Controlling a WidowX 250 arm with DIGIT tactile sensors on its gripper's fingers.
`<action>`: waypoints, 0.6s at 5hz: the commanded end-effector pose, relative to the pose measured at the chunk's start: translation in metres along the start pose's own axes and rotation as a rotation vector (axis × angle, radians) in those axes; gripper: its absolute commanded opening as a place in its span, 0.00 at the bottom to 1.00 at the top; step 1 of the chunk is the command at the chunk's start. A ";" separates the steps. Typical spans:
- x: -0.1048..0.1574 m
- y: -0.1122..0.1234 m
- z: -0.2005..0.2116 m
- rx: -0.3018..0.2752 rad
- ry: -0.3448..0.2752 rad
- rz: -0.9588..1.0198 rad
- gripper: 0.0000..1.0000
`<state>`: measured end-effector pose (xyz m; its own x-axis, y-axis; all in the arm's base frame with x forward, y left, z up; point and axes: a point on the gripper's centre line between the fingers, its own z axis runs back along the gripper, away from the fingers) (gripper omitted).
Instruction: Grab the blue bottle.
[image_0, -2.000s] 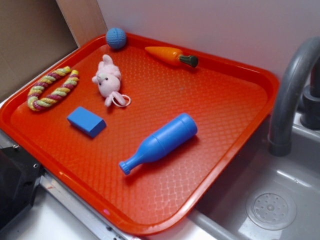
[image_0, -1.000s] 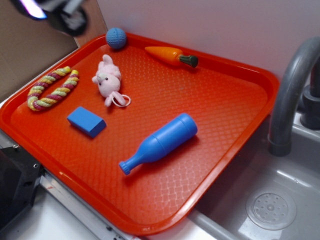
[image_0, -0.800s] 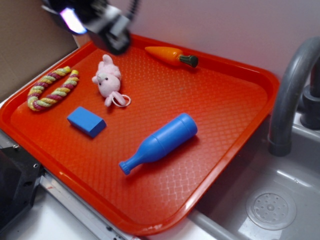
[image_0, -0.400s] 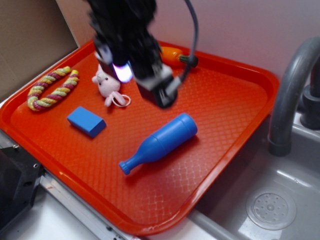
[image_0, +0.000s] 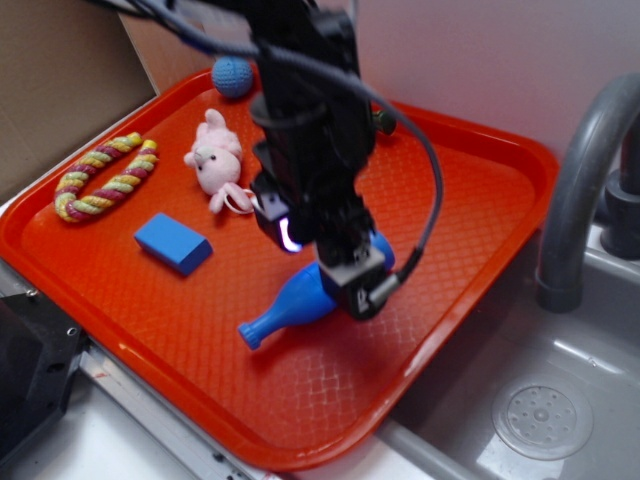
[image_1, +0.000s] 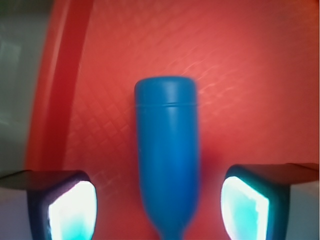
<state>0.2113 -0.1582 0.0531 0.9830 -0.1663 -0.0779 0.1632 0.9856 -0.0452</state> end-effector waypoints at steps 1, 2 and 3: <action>-0.001 0.000 -0.020 0.026 0.016 -0.017 1.00; -0.003 0.002 -0.024 0.052 0.014 -0.012 0.00; -0.001 0.007 -0.020 0.071 -0.003 -0.009 0.00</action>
<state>0.2110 -0.1467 0.0250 0.9796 -0.1663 -0.1129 0.1721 0.9841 0.0438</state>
